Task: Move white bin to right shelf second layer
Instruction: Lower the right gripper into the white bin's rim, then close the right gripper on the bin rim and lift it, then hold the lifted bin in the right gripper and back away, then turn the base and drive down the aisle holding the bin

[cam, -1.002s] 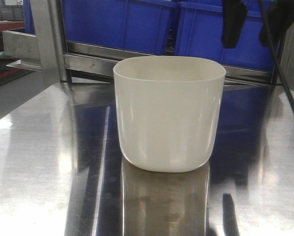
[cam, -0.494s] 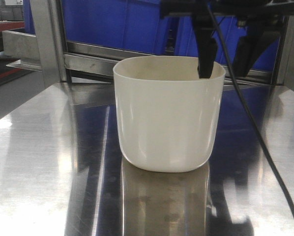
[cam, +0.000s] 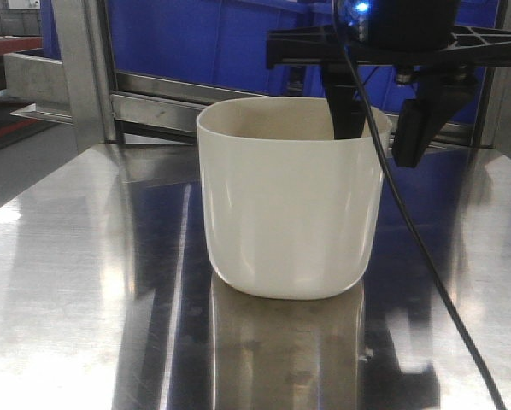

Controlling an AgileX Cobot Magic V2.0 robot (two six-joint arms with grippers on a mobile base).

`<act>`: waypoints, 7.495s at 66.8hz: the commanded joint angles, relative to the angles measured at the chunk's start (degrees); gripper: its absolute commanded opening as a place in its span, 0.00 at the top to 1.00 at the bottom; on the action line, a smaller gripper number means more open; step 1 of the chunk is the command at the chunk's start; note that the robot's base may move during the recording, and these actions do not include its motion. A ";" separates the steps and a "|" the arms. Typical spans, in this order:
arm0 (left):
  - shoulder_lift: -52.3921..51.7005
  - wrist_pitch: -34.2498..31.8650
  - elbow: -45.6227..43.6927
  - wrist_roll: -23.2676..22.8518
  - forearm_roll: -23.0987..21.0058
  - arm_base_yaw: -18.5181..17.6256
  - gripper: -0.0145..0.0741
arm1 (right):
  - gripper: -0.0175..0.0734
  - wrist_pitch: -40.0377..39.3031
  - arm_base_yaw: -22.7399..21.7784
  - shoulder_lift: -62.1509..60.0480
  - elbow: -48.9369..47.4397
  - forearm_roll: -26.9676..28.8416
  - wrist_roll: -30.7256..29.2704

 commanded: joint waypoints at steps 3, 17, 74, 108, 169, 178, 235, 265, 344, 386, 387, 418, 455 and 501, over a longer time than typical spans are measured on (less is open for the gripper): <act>-1.03 -4.96 2.11 -0.17 -0.46 -0.06 0.74 | 0.39 -1.37 -0.83 -2.06 -1.23 -0.80 0.07; -1.03 -4.96 2.11 -0.17 -0.46 -0.06 0.74 | 0.39 -1.41 -1.00 -2.01 -1.23 -0.80 0.01; -1.03 -4.96 2.11 -0.17 -0.46 -0.06 0.74 | 0.75 -0.97 -1.05 -5.49 -1.23 -1.10 -2.03; -1.03 -4.96 2.11 -0.17 -0.46 -0.06 0.74 | 0.75 -1.57 -15.93 -17.10 1.72 5.32 -27.44; -1.03 -4.96 2.11 -0.17 -0.46 -0.06 0.74 | 0.75 -19.12 -40.89 -58.80 39.71 10.65 -41.13; -1.03 -4.96 2.11 -0.17 -0.46 -0.06 0.74 | 0.75 -19.11 -40.89 -62.34 39.77 10.65 -41.13; -1.03 -4.96 2.11 -0.17 -0.46 -0.06 0.74 | 0.75 -19.11 -40.89 -63.90 39.77 10.65 -41.13; -1.03 -4.96 2.11 -0.17 -0.46 -0.06 0.74 | 0.75 -19.11 -40.89 -63.90 39.77 10.65 -41.13; -1.03 -4.96 2.11 -0.17 -0.46 -0.06 0.74 | 0.75 -19.11 -40.89 -63.90 39.77 10.65 -41.13; -1.03 -4.96 2.11 -0.17 -0.46 -0.06 0.74 | 0.75 -19.11 -40.89 -63.90 39.77 10.65 -41.13; -1.03 -4.96 2.11 -0.17 -0.46 -0.06 0.74 | 0.75 -19.11 -40.89 -63.90 39.77 10.65 -41.13; -1.03 -4.96 2.11 -0.17 -0.46 -0.06 0.74 | 0.75 -19.11 -40.89 -63.90 39.77 10.65 -41.13; -1.03 -4.96 2.11 -0.17 -0.46 -0.06 0.74 | 0.75 -19.11 -40.89 -63.90 39.77 10.65 -41.13; -1.03 -4.96 2.11 -0.17 -0.46 -0.06 0.74 | 0.75 -19.11 -40.89 -63.90 39.77 10.65 -41.13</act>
